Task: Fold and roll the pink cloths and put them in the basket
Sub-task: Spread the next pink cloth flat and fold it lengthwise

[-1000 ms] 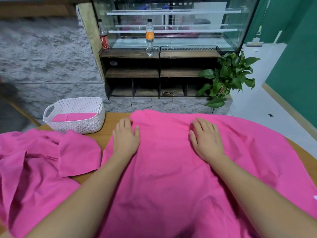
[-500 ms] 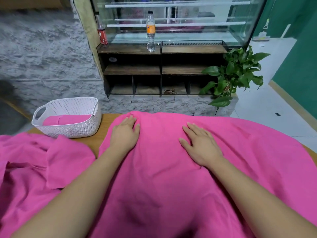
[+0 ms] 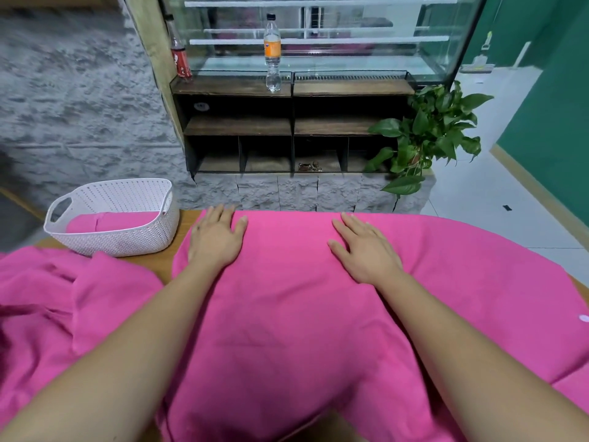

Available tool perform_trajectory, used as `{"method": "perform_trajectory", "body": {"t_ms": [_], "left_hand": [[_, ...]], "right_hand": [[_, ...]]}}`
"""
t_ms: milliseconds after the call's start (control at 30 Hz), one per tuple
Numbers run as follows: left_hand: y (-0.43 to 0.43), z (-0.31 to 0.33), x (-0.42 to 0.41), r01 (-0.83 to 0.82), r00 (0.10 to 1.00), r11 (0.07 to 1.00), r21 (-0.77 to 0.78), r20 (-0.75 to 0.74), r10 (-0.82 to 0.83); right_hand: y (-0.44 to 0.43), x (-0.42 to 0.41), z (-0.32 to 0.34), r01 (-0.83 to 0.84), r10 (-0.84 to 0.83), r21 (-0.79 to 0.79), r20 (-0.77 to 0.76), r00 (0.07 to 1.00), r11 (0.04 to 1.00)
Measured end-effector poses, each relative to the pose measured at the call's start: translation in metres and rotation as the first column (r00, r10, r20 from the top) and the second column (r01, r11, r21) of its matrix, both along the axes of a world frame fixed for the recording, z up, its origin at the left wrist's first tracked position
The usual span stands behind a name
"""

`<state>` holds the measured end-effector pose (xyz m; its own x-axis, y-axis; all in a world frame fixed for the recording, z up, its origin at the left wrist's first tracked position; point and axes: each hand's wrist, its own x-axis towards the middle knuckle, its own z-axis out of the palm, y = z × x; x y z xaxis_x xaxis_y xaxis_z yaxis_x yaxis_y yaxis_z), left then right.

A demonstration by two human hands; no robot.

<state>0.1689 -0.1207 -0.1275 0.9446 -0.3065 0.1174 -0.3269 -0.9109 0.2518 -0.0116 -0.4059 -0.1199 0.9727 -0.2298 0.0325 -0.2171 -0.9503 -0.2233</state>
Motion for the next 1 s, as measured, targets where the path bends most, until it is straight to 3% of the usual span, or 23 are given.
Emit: {"method": "perform_trajectory", "body": {"t_ms": [300, 433, 567, 633, 733, 900, 1000], "left_hand": [[0.03, -0.002, -0.076, -0.027, 1.0, 0.997, 0.066, -0.011, 0.028], [0.042, -0.002, -0.112, -0.024, 1.0, 0.998, 0.066, -0.001, 0.025], [0.055, -0.001, -0.143, -0.02, 1.0, 0.998, 0.066, 0.019, 0.019], [0.063, -0.003, -0.151, -0.001, 1.0, 0.998, 0.066, 0.021, -0.001], [0.078, -0.005, -0.152, 0.024, 0.999, 0.999, 0.028, 0.041, -0.025], [0.09, 0.002, -0.148, 0.039, 0.999, 0.997, -0.059, 0.001, -0.039], [0.086, 0.008, -0.161, 0.07, 0.998, 0.994, -0.088, 0.016, -0.069]], "right_hand": [[0.028, -0.071, -0.008, -0.035, 0.035, -0.012, 0.059, 0.998, 0.999], [0.04, -0.107, -0.012, 0.049, -0.044, -0.014, 0.246, 0.968, 0.999], [0.047, -0.142, -0.002, 0.128, -0.114, 0.01, 0.529, 0.841, 0.992], [0.046, -0.16, 0.0, 0.157, -0.135, 0.011, 0.57, 0.81, 0.988], [0.045, -0.185, -0.003, 0.169, -0.143, -0.002, 0.522, 0.841, 0.986], [0.047, -0.216, -0.012, 0.174, -0.158, -0.051, 0.23, 0.96, 0.983], [0.052, -0.222, -0.012, 0.137, -0.128, -0.052, 0.142, 0.982, 0.989]]}}
